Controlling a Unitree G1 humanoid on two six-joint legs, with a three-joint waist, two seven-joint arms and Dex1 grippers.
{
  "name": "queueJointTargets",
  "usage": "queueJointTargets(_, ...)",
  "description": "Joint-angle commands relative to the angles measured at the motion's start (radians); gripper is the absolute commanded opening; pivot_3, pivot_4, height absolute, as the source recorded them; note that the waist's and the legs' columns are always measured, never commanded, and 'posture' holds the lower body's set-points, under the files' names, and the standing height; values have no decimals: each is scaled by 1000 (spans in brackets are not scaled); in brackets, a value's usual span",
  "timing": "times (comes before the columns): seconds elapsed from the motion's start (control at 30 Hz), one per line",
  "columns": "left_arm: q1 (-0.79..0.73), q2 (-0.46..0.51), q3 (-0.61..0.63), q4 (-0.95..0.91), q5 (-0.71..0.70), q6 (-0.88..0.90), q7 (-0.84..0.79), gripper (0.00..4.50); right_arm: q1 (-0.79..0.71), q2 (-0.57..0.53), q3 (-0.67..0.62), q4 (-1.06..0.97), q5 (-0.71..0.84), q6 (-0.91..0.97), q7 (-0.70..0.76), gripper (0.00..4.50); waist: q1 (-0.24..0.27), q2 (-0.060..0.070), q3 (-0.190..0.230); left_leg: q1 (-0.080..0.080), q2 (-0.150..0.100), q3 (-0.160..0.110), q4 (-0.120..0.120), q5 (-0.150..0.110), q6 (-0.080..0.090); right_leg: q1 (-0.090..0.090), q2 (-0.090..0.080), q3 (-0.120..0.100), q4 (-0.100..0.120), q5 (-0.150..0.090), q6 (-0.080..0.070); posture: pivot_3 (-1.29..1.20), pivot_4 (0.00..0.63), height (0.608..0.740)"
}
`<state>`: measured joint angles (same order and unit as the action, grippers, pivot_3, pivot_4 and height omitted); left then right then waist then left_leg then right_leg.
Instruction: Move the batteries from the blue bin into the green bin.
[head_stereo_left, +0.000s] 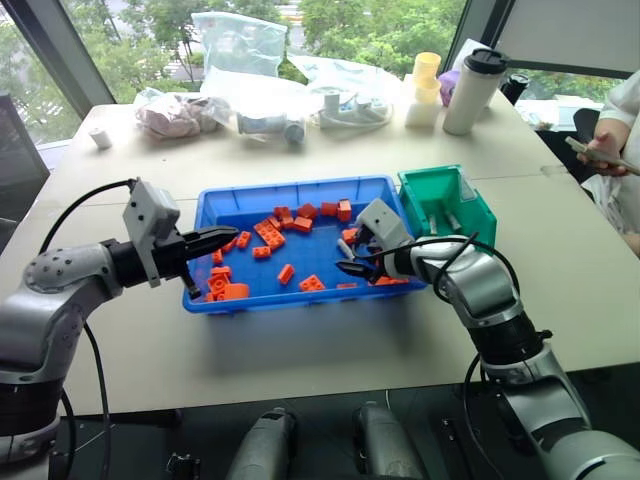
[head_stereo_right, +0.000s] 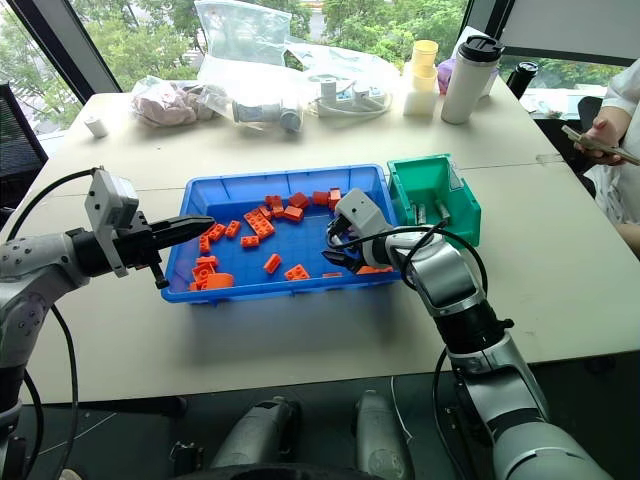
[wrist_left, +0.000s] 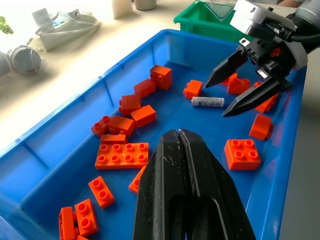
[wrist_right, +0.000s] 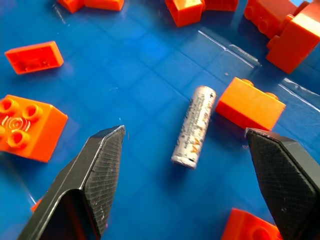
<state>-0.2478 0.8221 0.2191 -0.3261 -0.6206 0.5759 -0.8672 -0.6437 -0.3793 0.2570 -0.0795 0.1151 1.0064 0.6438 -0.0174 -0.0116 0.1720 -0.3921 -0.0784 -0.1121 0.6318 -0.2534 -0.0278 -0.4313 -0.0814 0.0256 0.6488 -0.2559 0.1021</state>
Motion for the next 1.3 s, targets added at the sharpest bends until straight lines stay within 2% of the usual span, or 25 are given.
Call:
queueJointTargets(0.03, -8, 12, 34, -32, -7, -4, 4, 0, -12, 3, 19, 11, -10, -19, -19, 3038, 0, 0, 0, 0, 0, 0, 0, 0, 0, 0, 0, 0, 0, 0, 0, 0, 150, 740)
queueJointTargets(0.2, 0, 11, 42, -39, -10, 3, 12, 0, -39, 2, 47, 28, -17, -23, -16, 420, 0, 0, 0, 0, 0, 0, 0, 0, 0, 0, 0, 0, 0, 0, 0, 0, 150, 740)
queueJointTargets(0.23, 0, 10, 43, -41, -12, 4, 14, 0, -46, 1, 45, 27, -14, -19, -14, 69, 0, 0, 0, 0, 0, 0, 0, 0, 0, 0, 0, 0, 0, 0, 0, 0, 150, 740)
queueJointTargets(0.4, 8, 9, 44, -46, -11, 3, 18, 0, -123, -41, -6, -17, 12, 14, 6, 31, 0, 0, 0, 0, 0, 0, 0, 0, 0, 0, 0, 0, 0, 0, 0, 0, 150, 740)
queueJointTargets(0.53, 14, 7, 46, -49, -17, 4, 22, 0, -238, -166, -146, -62, 62, 56, 40, 31, 2, 1, 0, 0, 0, 0, 0, 0, 0, -1, 0, 0, 0, 0, 0, 0, 150, 740)
queueJointTargets(0.7, 20, 0, 36, -46, -15, -2, 20, 0, -251, -339, -217, 156, -32, -74, -40, 31, 9, -3, -2, 0, -1, -1, 0, 0, 0, 2, 0, -2, -3, 0, 0, 0, 150, 740)
queueJointTargets(0.9, -6, 1, 21, -24, -10, -5, 7, 0, -188, -325, -252, 250, -9, -93, -46, 31, -12, -2, -1, 1, 2, 2, -2, 0, 0, 0, 0, 0, -1, 0, 0, 0, 150, 740)
queueJointTargets(0.93, -11, 2, 19, -21, -12, -3, 3, 0, -175, -316, -250, 253, -5, -93, -44, 1117, -14, -2, -1, 1, 2, 2, -2, 0, 0, 0, 1, 0, -1, 0, 0, 0, 150, 740)
queueJointTargets(1.0, -22, 1, 20, -16, -19, 3, -2, 0, -159, -304, -249, 254, 7, -86, -35, 1816, -17, -2, -1, 1, 2, 2, -1, 0, 0, 0, 0, 0, 0, 0, 0, 0, 150, 740)
queueJointTargets(1.03, -24, 1, 21, -17, -21, 6, -3, 0, -154, -304, -250, 251, 6, -91, -35, 2439, -17, -2, -1, 0, 1, 2, -1, 0, 0, 0, 0, 0, 0, 0, 0, 0, 150, 740)
queueJointTargets(1.17, -24, 9, 29, -21, -30, 22, -16, 0, -157, -319, -261, 239, 11, -90, -34, 4455, -16, -2, -1, 0, 1, 1, -1, 0, 0, 0, 0, 0, -1, 0, 0, 0, 150, 740)
queueJointTargets(1.23, -23, 13, 32, -20, -31, 25, -20, 0, -160, -334, -260, 225, 16, -91, -22, 4455, -12, -1, -1, 0, 1, 1, -1, 0, 0, 0, 0, 0, -1, 0, 0, 0, 150, 740)
queueJointTargets(1.3, -17, 25, 42, -25, -41, 37, -30, 0, -148, -381, -267, 140, 64, -108, 71, 4455, -4, 0, 0, 0, 1, 2, -1, 0, 0, 0, 0, 0, -1, 0, 0, 0, 150, 740)
